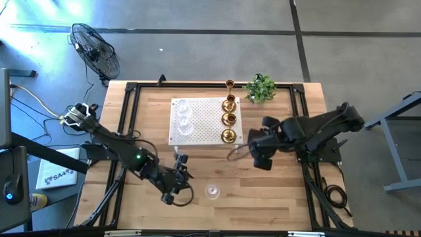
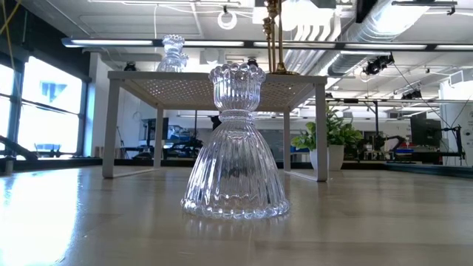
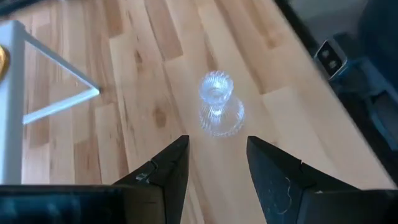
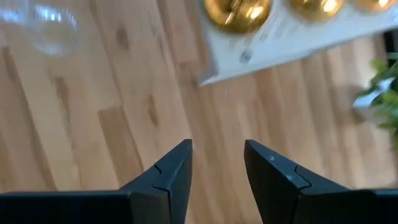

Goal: Pick & Place candle stick holders
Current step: Put the transparent glass candle holder on the shelf aligned with the other transparent glass candle holder

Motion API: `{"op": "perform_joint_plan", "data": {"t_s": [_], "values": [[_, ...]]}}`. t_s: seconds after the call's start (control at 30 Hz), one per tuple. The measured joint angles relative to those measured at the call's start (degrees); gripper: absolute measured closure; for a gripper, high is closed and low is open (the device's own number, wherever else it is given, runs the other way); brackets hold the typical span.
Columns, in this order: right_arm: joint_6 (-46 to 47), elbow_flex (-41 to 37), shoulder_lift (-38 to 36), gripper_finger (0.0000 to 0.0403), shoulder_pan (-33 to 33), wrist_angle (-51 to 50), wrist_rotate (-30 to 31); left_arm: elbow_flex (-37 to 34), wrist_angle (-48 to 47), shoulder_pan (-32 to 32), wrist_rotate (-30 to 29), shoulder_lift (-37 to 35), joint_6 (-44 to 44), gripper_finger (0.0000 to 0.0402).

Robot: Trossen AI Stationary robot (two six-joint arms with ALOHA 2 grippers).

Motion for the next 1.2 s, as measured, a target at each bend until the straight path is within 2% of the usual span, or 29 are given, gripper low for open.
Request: {"op": "perform_joint_plan", "data": {"t_s": [0.2, 0.33, 0.6, 0.8, 1.0, 1.1, 1.2], "values": [[7.85, -6.56, -0.24, 0.0265, 6.68, -0.14, -0.3, 1.87, -2.93, 1.3, -1.71, 4.21, 3.01, 0.0245], [12.61, -9.82, -0.26, 0.0265, 10.61, 0.01, -0.21, 7.48, -5.92, 2.78, -1.0, 7.44, 3.41, 0.0245], [17.56, -13.01, -0.33, 0.0265, 15.79, 1.41, 1.0, 20.53, -14.79, 3.35, 6.14, 16.03, 9.12, 0.0245], [19.45, -13.34, -0.33, 0.0265, 18.4, 2.28, 3.18, 29.08, -19.6, 3.35, 8.93, 22.05, 10.8, 0.0245], [19.78, -13.34, -0.33, 0.0265, 19.77, 3.84, 3.81, 33.99, -24.69, 4.67, 11.67, 26.85, 10.06, 0.0245], [19.75, -13.34, -0.33, 0.0265, 20.03, 4.99, 3.96, 34.64, -24.63, 5.84, 13.0, 28.33, 10.32, 0.0245], [19.75, -13.34, -0.33, 0.0265, 20.04, 5.37, 4.82, 34.58, -22.48, 6.82, 16.94, 29.46, 10.45, 0.0245]]}}
